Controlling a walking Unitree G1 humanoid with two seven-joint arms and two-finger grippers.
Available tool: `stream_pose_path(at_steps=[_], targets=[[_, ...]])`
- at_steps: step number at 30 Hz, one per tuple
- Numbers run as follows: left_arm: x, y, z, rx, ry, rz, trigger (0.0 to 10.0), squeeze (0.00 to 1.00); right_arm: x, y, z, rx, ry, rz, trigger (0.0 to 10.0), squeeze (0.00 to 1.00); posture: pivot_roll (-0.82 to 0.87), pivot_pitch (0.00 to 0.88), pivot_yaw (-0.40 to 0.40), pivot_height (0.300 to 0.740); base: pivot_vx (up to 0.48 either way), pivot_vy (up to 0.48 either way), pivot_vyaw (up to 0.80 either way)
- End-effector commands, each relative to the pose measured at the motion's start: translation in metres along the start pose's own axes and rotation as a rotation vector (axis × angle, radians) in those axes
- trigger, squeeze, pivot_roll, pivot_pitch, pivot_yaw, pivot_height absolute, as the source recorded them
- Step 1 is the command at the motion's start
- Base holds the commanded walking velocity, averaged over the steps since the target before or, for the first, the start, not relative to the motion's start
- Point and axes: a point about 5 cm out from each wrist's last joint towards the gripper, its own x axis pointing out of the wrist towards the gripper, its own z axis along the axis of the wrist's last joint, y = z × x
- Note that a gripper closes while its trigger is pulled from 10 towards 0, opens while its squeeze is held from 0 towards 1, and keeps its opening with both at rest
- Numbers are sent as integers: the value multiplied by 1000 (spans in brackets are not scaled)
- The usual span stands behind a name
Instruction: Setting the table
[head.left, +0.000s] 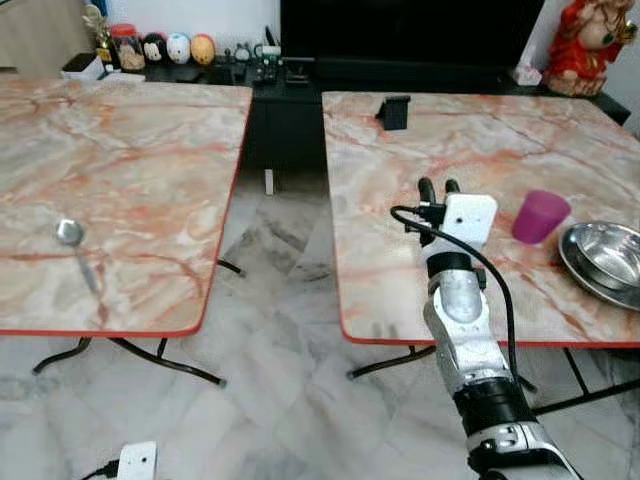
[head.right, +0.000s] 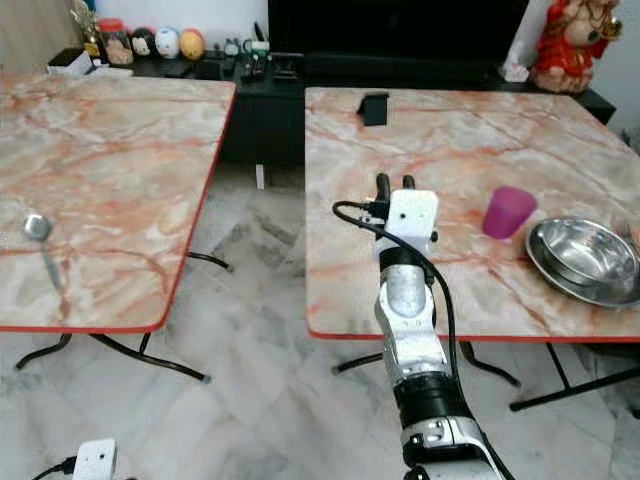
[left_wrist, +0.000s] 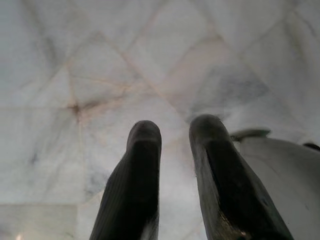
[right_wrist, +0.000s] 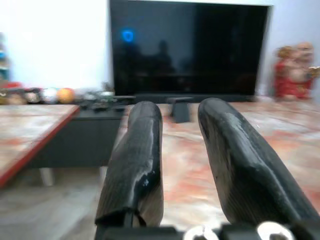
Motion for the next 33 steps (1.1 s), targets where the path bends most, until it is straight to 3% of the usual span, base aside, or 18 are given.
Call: stream_pose_path(at_steps=[1,33], targets=[[-1,-2,-5,4,21,-9,10000,0,2,-1,4,-6,-19,3,10000,0,43,0,-52,740,0,289,550],[0,-10,-5,6,20,-20,10000,0,3,3,5,14,-28,28,10000,0,45,0,-60,740,0,289,13]])
